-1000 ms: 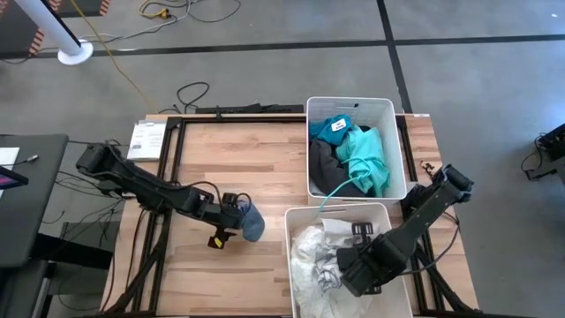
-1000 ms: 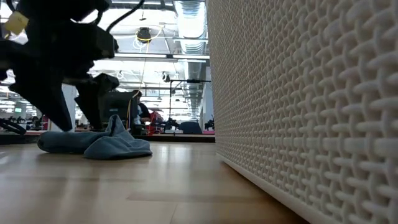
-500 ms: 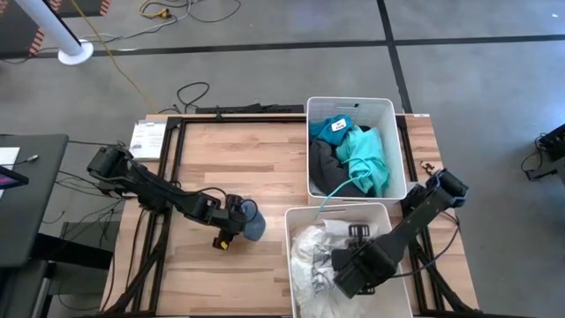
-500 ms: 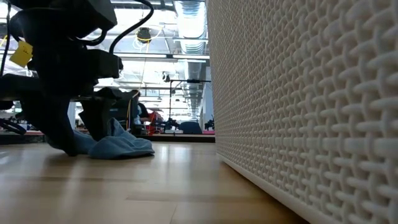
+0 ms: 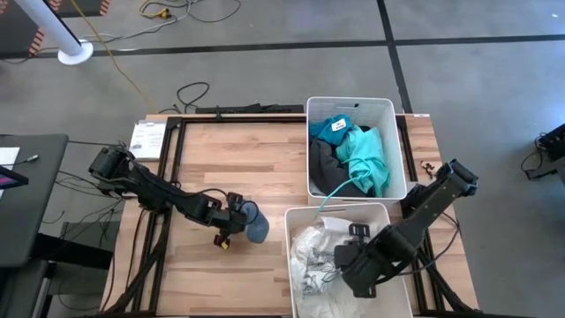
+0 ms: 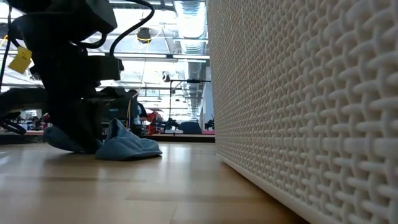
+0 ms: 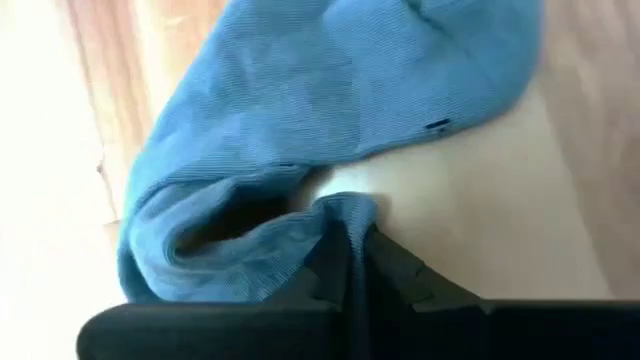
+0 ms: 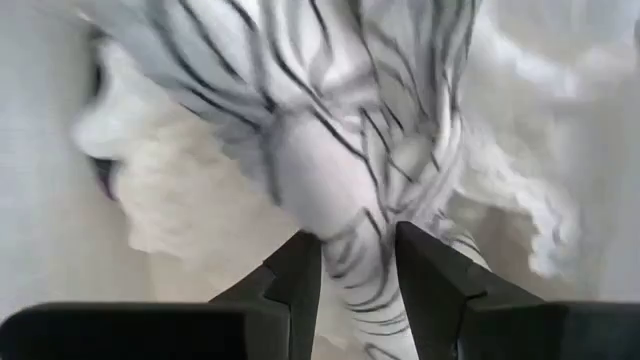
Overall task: Sort clothes
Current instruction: Put the white and black shirts into the bottom white laundry bin, then put the blue sock into the top white laundry bin
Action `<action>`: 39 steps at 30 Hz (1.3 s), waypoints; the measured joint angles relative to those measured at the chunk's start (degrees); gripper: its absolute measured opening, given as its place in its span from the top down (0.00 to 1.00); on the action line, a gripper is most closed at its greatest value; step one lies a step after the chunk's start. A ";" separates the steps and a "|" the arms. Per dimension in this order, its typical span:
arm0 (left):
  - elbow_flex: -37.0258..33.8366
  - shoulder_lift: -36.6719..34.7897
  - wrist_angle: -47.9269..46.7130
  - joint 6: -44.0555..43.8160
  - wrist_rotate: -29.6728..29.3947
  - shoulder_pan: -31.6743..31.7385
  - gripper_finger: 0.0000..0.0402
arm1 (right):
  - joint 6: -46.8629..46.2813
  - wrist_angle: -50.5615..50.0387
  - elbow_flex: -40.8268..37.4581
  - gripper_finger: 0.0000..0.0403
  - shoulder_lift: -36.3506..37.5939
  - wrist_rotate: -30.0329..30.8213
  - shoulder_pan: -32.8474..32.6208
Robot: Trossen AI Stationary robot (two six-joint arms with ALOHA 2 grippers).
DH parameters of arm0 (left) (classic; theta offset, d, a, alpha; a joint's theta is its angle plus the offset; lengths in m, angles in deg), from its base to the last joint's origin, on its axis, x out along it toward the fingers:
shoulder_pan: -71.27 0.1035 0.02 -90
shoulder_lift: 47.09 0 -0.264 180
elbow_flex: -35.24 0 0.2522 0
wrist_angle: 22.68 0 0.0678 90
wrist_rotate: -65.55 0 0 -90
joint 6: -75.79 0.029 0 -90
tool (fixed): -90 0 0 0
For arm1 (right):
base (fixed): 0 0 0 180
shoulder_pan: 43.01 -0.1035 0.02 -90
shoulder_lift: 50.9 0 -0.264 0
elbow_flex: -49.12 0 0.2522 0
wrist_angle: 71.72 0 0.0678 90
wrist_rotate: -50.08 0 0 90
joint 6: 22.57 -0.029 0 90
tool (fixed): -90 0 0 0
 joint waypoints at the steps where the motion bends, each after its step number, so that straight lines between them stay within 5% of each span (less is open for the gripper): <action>1: -0.03 0.01 -0.02 0.28 -0.57 0.01 0.97 | 0.48 1.03 0.00 0.65 0.42 0.23 -0.18; 11: 2.85 0.18 -1.03 3.94 -2.07 0.18 0.99 | 4.80 6.78 0.00 0.65 4.19 7.54 -1.66; 22: 11.89 -1.42 -9.64 9.77 -7.13 -0.04 1.00 | 22.54 17.96 -0.02 0.65 4.09 18.94 1.83; 39: 18.72 -28.05 -9.35 13.68 -9.61 -1.45 1.00 | 39.45 32.98 -0.02 0.62 3.65 19.94 15.69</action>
